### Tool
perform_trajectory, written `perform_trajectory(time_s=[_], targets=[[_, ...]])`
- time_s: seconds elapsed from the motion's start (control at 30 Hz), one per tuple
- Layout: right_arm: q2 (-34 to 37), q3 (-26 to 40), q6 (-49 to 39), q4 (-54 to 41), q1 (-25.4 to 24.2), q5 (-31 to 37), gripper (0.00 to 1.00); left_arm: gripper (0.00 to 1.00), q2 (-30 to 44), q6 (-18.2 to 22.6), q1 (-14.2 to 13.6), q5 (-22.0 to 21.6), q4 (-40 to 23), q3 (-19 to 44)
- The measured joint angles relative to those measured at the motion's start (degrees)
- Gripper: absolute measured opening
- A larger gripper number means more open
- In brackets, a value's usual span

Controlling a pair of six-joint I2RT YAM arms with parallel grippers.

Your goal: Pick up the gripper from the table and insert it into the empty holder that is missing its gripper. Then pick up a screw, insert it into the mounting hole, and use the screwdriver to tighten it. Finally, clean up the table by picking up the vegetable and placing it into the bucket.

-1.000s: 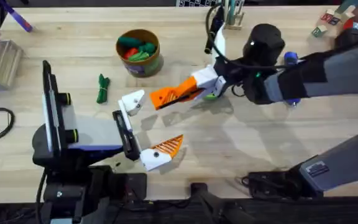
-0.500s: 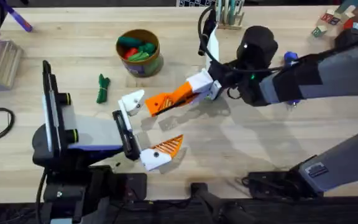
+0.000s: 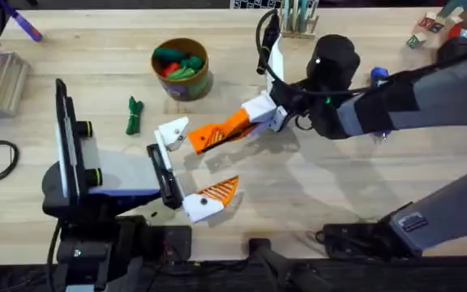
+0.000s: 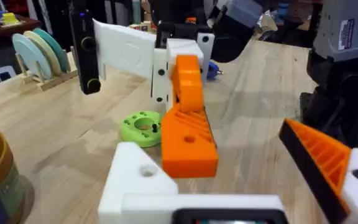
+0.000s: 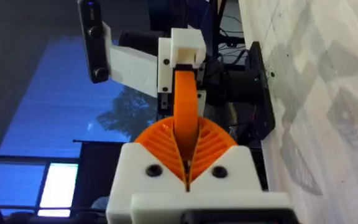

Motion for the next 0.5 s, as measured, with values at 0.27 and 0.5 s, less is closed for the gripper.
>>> perform_trajectory(time_s=[0.27, 0.5], targets=[[0.01, 1.05, -0.02, -1.84, 0.19, 0.0, 0.009, 0.987, 0.0, 0.0, -0.02, 0.0, -0.01, 0.0], [-0.01, 1.75, -0.02, -1.86, 0.43, 0.02, 0.009, 0.987, 0.0, 0.0, 0.0, 0.0, 0.01, 0.0]])
